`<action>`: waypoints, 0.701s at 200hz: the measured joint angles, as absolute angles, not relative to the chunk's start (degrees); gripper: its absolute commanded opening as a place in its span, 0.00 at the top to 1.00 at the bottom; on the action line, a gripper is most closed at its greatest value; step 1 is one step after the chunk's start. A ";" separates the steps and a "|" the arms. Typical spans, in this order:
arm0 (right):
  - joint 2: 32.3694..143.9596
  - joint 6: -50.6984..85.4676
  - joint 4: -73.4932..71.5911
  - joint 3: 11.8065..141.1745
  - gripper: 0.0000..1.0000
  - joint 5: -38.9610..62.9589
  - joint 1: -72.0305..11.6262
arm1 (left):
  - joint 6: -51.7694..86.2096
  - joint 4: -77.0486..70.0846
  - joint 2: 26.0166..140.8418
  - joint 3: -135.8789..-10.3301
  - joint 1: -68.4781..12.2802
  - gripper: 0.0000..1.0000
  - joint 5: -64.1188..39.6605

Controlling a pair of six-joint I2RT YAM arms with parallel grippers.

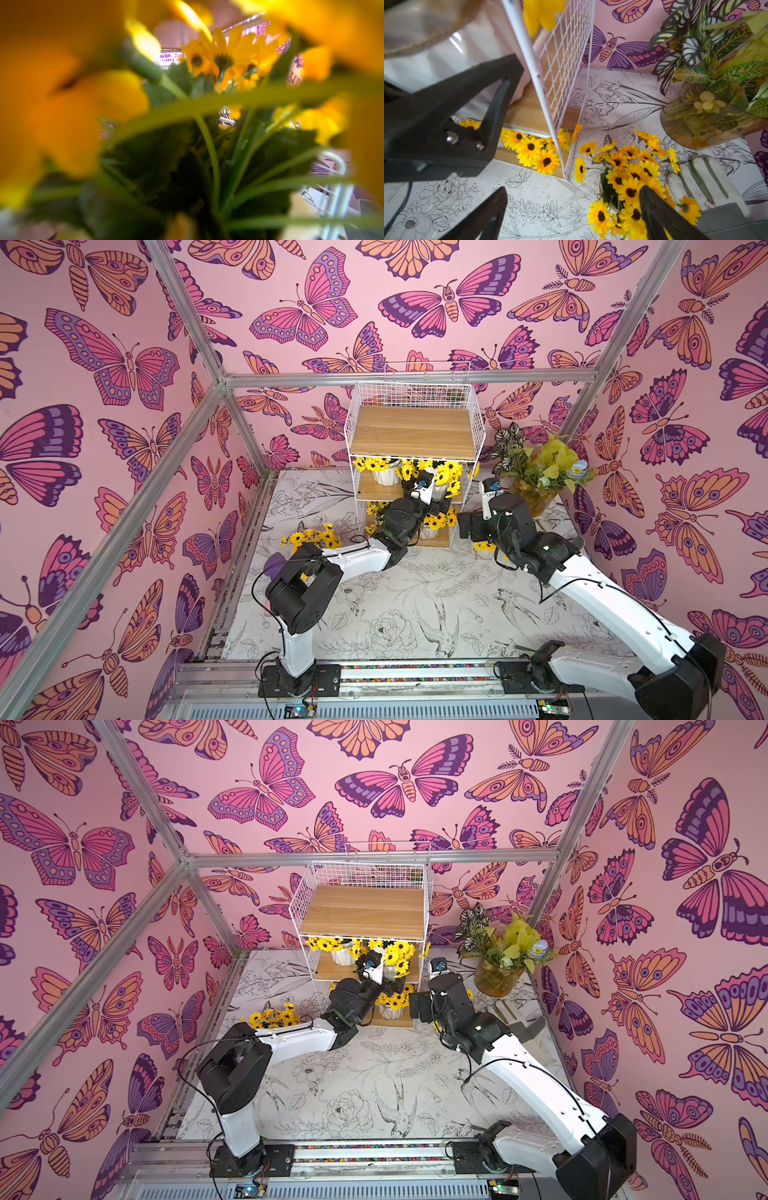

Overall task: Take the sunflower pots off the shelves
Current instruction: Pick up the sunflower pot from the shelf.

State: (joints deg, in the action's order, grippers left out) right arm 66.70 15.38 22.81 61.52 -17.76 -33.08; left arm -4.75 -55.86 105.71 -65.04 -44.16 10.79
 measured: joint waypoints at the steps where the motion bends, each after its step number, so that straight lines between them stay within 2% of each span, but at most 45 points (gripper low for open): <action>1: 66.70 15.38 22.81 61.54 0.01 -17.74 -33.06 | -4.71 -55.90 105.67 -64.95 -44.18 0.46 10.81; 140: 66.43 14.52 21.98 62.00 0.01 -17.06 -30.35 | -7.01 -58.24 97.12 -53.71 -47.03 0.51 11.88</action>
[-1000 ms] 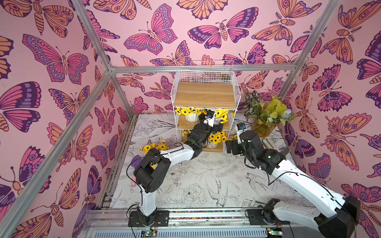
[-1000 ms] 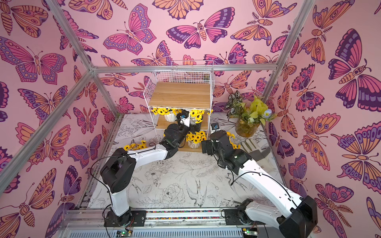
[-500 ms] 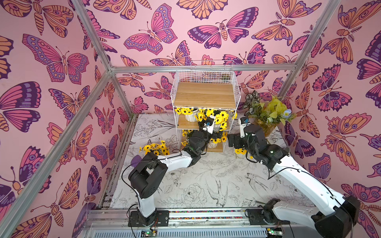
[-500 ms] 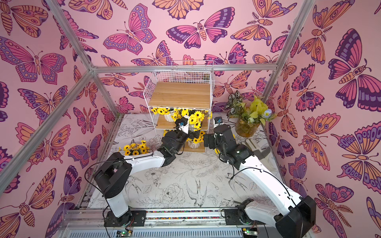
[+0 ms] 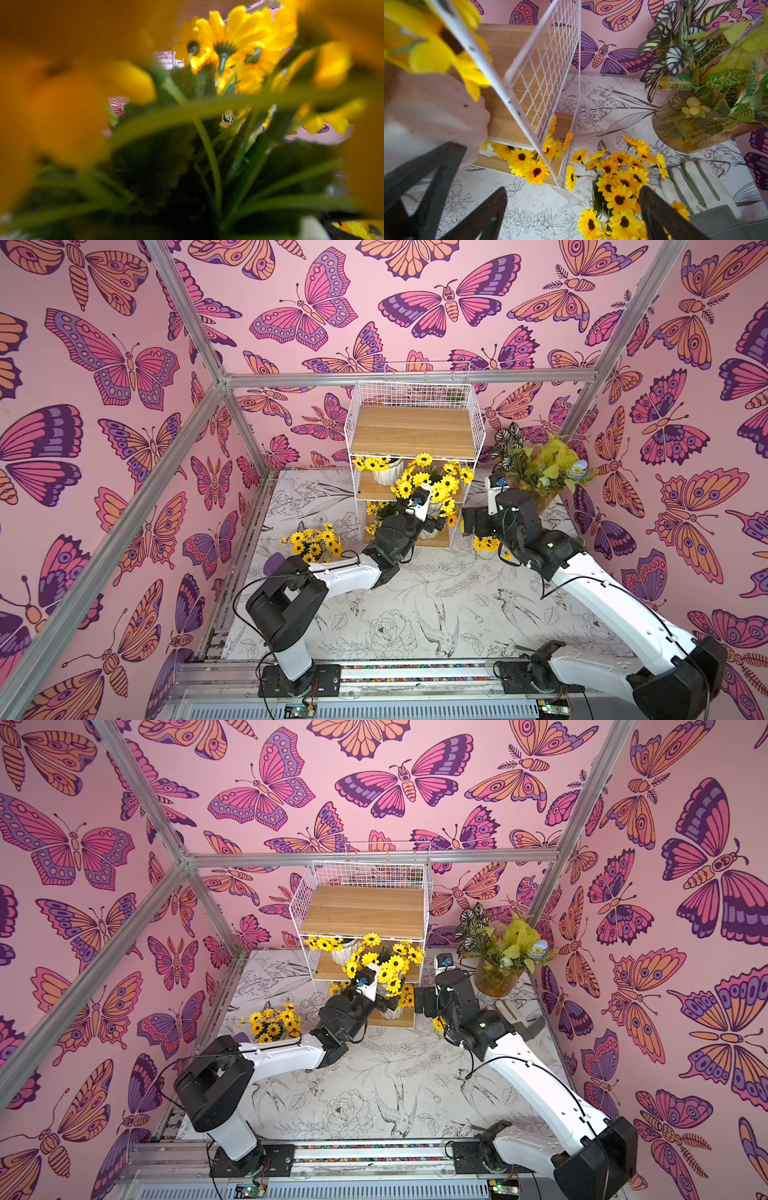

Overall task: Take the sunflower pots off the shelves
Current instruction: Pick up the sunflower pot from the shelf.

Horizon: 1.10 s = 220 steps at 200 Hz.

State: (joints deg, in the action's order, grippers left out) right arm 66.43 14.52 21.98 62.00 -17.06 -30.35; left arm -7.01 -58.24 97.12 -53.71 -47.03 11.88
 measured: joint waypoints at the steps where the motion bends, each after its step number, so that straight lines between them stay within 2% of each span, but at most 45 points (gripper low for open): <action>1: 66.41 14.52 21.96 62.00 0.01 -17.06 -30.35 | -7.05 -58.17 97.01 -53.60 -47.09 0.51 11.88; 17: 66.24 14.48 21.82 62.00 0.01 -17.04 -30.11 | -7.44 -57.25 95.74 -52.56 -47.59 0.53 12.05; 30: 66.22 14.48 21.76 62.00 0.01 -17.04 -29.82 | -7.92 -56.69 95.24 -52.21 -47.99 0.60 12.47; 89: 66.19 14.06 21.58 61.98 0.01 -16.86 -29.32 | -10.11 -60.51 95.15 -49.25 -49.04 0.62 13.32; 113: 65.87 13.50 21.61 61.84 0.01 -16.84 -29.08 | -10.59 -62.50 94.70 -47.13 -50.22 0.68 13.56; 187: 64.60 13.21 21.63 60.62 0.01 -16.82 -28.38 | -9.34 -52.25 95.48 -39.03 -52.97 0.68 12.01; 220: 64.27 13.06 21.63 60.51 0.01 -16.84 -27.77 | -8.43 -52.27 95.48 -37.71 -54.13 0.68 11.11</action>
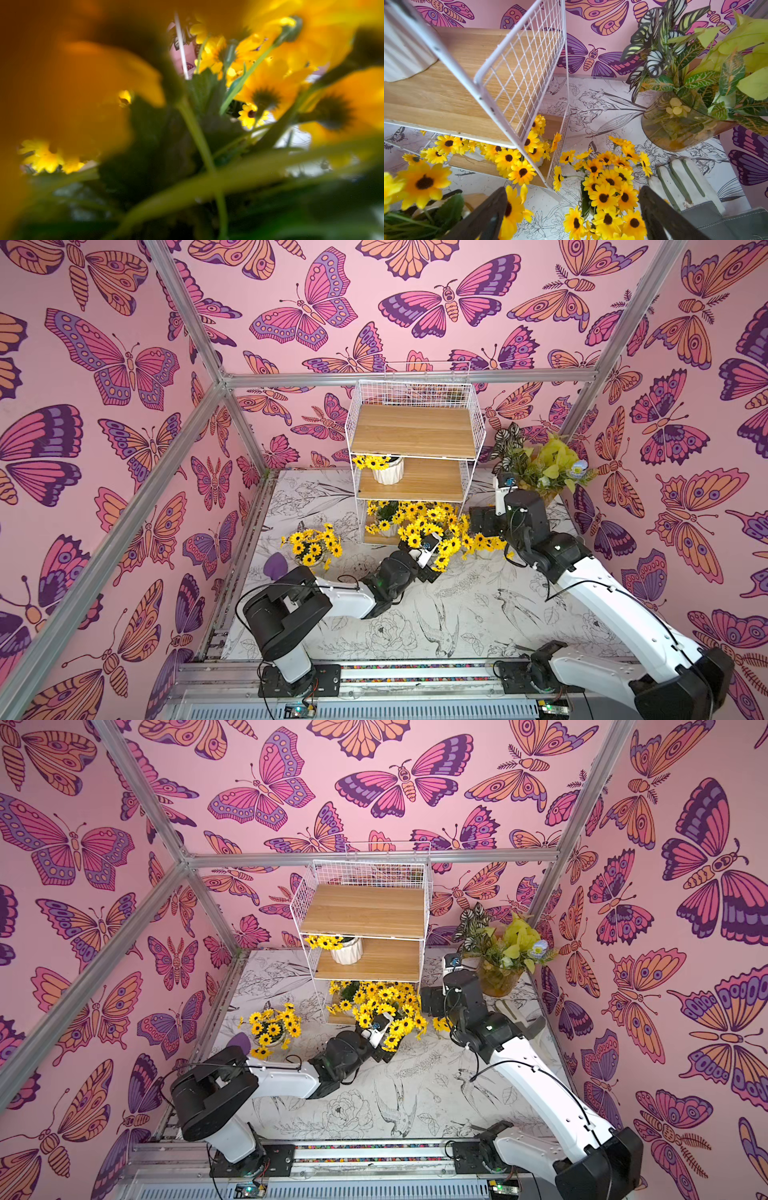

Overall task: Take the sunflower pots off the shelves
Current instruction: Pick up the sunflower pot from the shelf, then place the sunflower pot at the center of the board.

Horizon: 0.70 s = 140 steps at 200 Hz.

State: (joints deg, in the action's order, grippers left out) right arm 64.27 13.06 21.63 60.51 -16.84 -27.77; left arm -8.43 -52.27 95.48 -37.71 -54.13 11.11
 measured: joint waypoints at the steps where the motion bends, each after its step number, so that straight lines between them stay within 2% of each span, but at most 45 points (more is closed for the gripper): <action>1: 64.27 13.04 21.63 60.51 0.01 -16.84 -27.77 | -8.40 -52.31 95.48 -37.69 -54.17 0.68 11.11; 44: 61.91 12.80 22.57 59.70 0.01 -18.28 -27.03 | -6.15 -58.24 97.76 -35.97 -56.38 0.68 7.99; 140: 51.37 11.88 28.32 59.61 0.01 -23.62 -23.97 | -0.54 -69.23 118.96 -40.91 -61.25 0.67 -3.88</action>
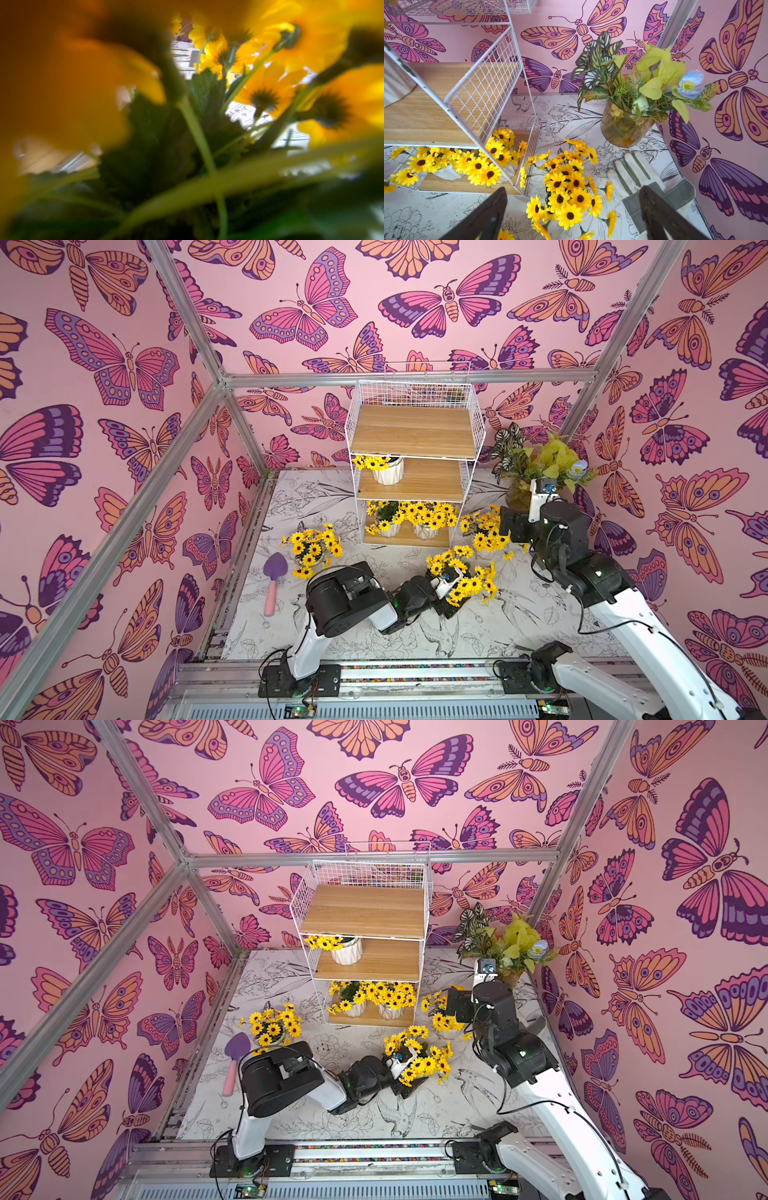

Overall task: Take the sunflower pots off the shelves
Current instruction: Place the sunflower pot at the center of the board.

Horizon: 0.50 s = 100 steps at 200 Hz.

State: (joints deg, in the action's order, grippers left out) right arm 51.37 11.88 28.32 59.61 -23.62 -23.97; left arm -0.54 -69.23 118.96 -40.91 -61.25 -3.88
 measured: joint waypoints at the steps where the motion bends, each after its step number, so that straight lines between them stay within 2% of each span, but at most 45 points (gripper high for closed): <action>1: 51.31 11.88 28.36 59.61 0.01 -23.64 -23.97 | -0.51 -69.25 119.02 -40.99 -61.25 0.67 -3.97; 100: 49.10 11.53 32.69 59.61 0.01 -25.34 -23.97 | 4.19 -72.07 131.70 -57.17 -61.52 0.66 -12.29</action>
State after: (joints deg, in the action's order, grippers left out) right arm 49.10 11.53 32.69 59.61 -25.34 -23.97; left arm 4.19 -72.07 131.70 -57.17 -61.52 -12.29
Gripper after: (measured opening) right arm 0.989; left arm 0.946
